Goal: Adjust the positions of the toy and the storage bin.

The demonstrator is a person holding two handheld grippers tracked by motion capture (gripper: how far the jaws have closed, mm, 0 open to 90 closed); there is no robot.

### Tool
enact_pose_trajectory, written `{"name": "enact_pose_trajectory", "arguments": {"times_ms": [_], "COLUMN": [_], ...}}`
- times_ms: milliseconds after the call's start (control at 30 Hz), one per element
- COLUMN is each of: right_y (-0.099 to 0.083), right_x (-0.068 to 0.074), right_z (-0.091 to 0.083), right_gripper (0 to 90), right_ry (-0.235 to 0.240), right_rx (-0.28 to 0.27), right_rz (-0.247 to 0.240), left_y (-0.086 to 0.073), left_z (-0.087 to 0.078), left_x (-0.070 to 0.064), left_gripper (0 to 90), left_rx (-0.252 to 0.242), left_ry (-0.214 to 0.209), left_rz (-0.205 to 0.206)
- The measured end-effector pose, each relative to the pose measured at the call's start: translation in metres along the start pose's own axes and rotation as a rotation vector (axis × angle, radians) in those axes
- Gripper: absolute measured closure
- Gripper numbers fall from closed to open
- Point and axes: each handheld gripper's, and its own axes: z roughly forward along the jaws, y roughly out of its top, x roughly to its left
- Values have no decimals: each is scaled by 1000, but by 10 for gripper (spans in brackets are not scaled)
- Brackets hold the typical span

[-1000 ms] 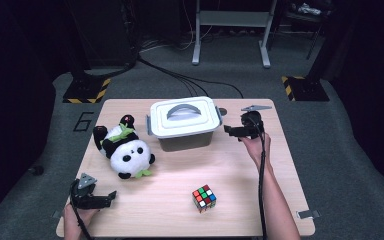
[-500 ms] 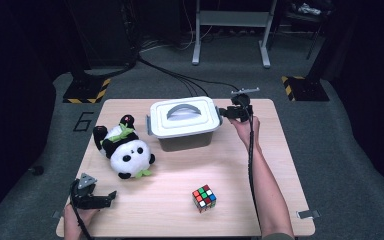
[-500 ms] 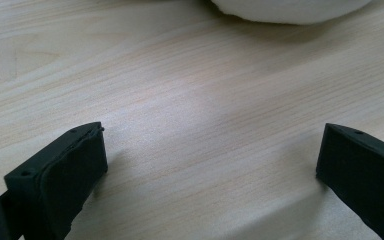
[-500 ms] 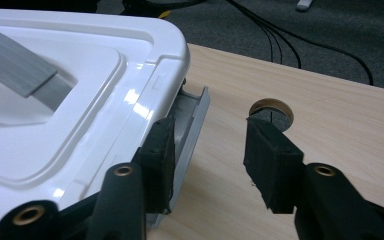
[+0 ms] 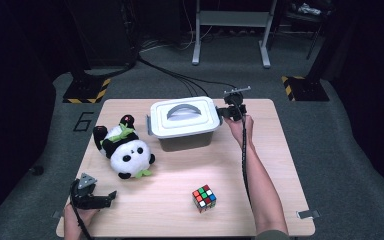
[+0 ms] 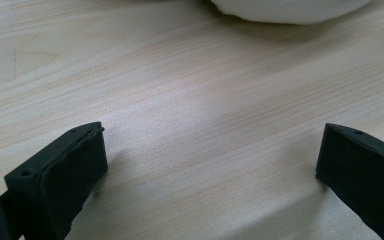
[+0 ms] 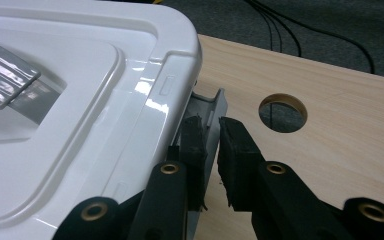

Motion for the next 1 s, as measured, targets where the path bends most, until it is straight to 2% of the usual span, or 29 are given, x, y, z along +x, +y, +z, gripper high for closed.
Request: {"name": "enact_pose_trajectory", "arguments": {"times_ms": [267, 700, 767, 967, 1000], "right_y": [-4, -20, -22, -29, -30], "right_x": [3, -6, -8, -10, -11], "right_z": [-6, -26, -29, -37, -38], "right_gripper": [818, 823, 823, 823, 823], "right_ry": [-42, -77, -79, -96, -100], "right_rx": [-2, -19, -19, -27, -26], "right_rz": [29, 77, 72, 108, 99], "left_y": [0, 0, 0, 0, 0], "left_z": [0, 0, 0, 0, 0], "left_x": [0, 0, 0, 0, 0], "left_gripper": [0, 0, 0, 0, 0], "left_rx": [0, -1, -1, 0, -1], "left_ry": [0, 0, 0, 0, -1], "left_rz": [-1, -1, -1, 1, 0]}}
